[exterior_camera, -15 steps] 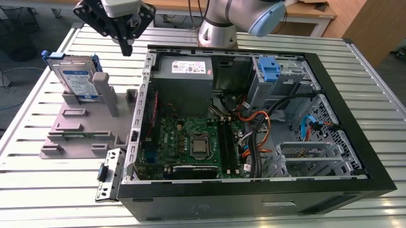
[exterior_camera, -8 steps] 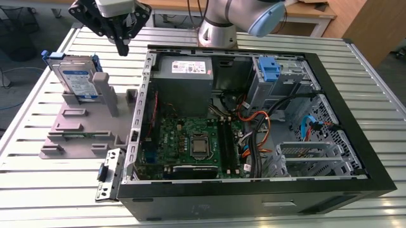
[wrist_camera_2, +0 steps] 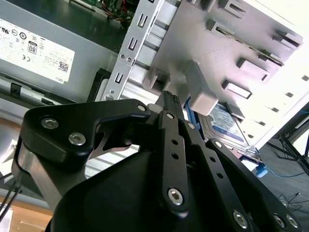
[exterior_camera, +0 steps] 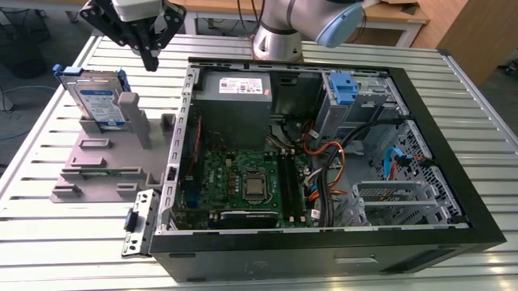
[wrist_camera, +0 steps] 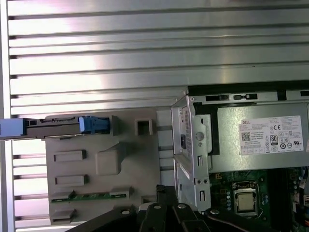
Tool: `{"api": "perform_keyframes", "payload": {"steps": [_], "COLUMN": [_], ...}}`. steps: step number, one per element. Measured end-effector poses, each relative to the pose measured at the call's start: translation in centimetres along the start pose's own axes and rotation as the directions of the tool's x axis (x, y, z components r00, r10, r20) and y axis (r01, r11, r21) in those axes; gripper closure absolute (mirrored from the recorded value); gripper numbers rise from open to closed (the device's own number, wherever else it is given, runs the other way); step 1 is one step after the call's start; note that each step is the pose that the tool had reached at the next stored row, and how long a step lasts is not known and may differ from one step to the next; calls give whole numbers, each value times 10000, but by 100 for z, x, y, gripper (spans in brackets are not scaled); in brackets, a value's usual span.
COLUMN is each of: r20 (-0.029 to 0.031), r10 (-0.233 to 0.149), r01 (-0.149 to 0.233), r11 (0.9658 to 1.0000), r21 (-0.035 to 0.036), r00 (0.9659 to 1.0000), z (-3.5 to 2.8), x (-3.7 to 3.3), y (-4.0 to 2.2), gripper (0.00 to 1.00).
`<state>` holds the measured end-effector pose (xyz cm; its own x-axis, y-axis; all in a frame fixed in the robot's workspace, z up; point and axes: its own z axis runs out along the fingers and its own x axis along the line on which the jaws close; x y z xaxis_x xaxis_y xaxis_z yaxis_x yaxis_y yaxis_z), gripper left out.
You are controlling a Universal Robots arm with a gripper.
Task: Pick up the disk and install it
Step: 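Reach for the disk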
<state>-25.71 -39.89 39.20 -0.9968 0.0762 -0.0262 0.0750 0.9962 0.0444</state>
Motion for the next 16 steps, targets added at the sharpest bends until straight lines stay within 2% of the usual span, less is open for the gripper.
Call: {"api": "perform_keyframes", "payload": {"steps": [6, 16], "r20": [4, 12], "r10": [1, 0], "r01": [-1, 0], "r11": [10000, 10000], "r21": [-1, -1], "r00": [10000, 10000], "z": [-2, -8], "x": [82, 307], "y": [-6, -23], "gripper": [89, 89]}}
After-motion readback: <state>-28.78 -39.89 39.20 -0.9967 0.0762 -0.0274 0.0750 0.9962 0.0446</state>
